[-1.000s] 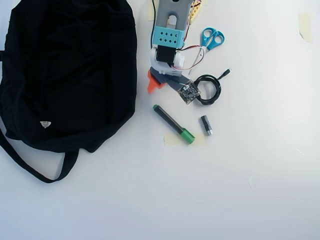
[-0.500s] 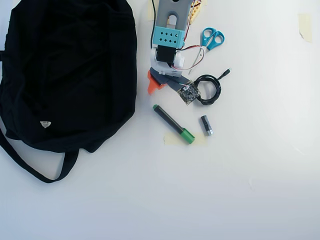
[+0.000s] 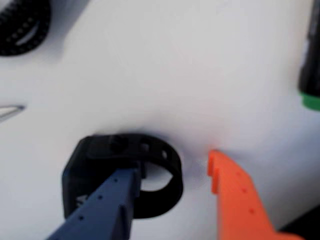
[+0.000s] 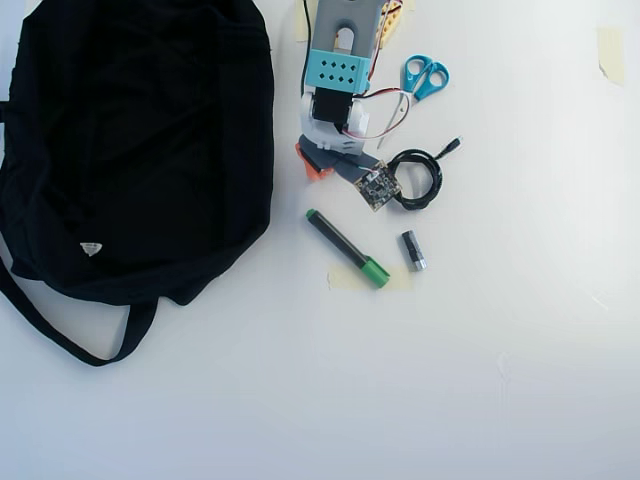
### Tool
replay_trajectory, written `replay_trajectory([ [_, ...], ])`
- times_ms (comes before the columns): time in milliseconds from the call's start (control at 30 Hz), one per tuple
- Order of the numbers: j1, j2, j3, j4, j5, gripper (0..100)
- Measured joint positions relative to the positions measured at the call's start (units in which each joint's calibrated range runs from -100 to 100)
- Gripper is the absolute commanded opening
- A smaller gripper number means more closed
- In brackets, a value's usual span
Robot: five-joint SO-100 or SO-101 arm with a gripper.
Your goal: Put the bike light into the black bag
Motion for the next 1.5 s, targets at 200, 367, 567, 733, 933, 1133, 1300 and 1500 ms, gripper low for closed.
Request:
replay_trajectory([
  [200, 0.00, 0.00, 0.00, 0.00, 0.00, 16],
  [367, 0.00, 0.00, 0.00, 0.00, 0.00, 16],
  [567, 0.00, 0.00, 0.00, 0.00, 0.00, 16],
  [733, 0.00, 0.00, 0.00, 0.00, 0.00, 16],
  [933, 0.00, 0.00, 0.00, -0.43, 0.00, 11],
  [1133, 0.00, 0.08, 0.08, -0.94, 0.00, 2],
  [1300, 0.00, 0.17, 0.16, -1.03, 0.00, 2],
  [1500, 0.00, 0.17, 0.16, -1.03, 0.00, 2],
])
